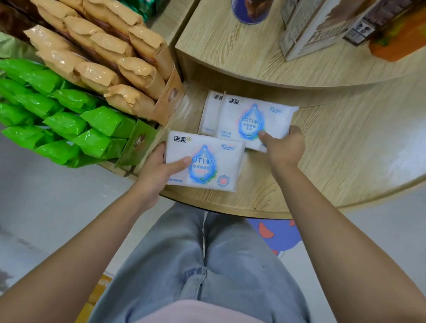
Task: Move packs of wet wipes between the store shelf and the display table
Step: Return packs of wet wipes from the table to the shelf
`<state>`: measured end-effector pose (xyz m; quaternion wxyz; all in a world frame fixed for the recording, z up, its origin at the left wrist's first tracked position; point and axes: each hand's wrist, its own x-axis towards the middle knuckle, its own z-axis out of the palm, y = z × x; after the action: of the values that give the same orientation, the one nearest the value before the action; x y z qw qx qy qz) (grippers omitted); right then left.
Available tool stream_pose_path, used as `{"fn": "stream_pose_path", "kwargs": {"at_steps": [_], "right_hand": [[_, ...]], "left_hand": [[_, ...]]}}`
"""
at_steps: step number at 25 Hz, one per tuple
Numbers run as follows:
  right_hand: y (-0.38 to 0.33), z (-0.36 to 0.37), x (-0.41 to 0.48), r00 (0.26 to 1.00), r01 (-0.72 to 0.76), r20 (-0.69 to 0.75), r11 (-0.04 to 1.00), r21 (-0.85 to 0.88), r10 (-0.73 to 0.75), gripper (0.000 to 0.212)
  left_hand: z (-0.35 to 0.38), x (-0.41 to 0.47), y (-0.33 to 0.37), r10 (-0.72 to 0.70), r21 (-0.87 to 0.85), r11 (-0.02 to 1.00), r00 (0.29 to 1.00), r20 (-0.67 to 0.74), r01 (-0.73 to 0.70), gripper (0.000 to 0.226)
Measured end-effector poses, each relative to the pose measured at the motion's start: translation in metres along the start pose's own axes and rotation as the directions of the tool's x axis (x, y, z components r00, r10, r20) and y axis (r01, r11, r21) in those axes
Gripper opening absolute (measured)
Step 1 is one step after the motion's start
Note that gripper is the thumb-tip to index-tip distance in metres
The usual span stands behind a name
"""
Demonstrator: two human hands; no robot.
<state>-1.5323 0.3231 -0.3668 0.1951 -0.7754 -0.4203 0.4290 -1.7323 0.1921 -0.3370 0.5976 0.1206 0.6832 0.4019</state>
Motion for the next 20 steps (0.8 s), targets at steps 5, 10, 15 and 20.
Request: {"fn": "stream_pose_path", "kwargs": {"at_steps": [5, 10, 15, 20], "right_hand": [[0.012, -0.062, -0.038, 0.992, -0.077, 0.121, 0.941, 0.331, 0.039, 0.038], [0.08, -0.133, -0.126, 0.967, -0.104, -0.089, 0.689, 0.717, 0.239, 0.061], [0.172, -0.182, -0.239, 0.846, 0.041, -0.235, 0.381, 0.923, 0.479, 0.047], [0.264, -0.226, -0.338, 0.671, 0.209, -0.338, 0.269, 0.94, 0.66, 0.042]], "left_hand": [[0.018, -0.016, 0.031, 0.093, 0.015, 0.995, 0.982, 0.164, -0.097, 0.026], [0.061, -0.04, 0.042, 0.015, 0.188, 0.974, 0.867, 0.497, -0.125, 0.032], [0.139, -0.098, 0.015, -0.187, 0.431, 0.861, 0.618, 0.763, -0.271, 0.03], [0.236, -0.17, -0.044, -0.331, 0.489, 0.805, 0.431, 0.839, -0.335, 0.043]]}}
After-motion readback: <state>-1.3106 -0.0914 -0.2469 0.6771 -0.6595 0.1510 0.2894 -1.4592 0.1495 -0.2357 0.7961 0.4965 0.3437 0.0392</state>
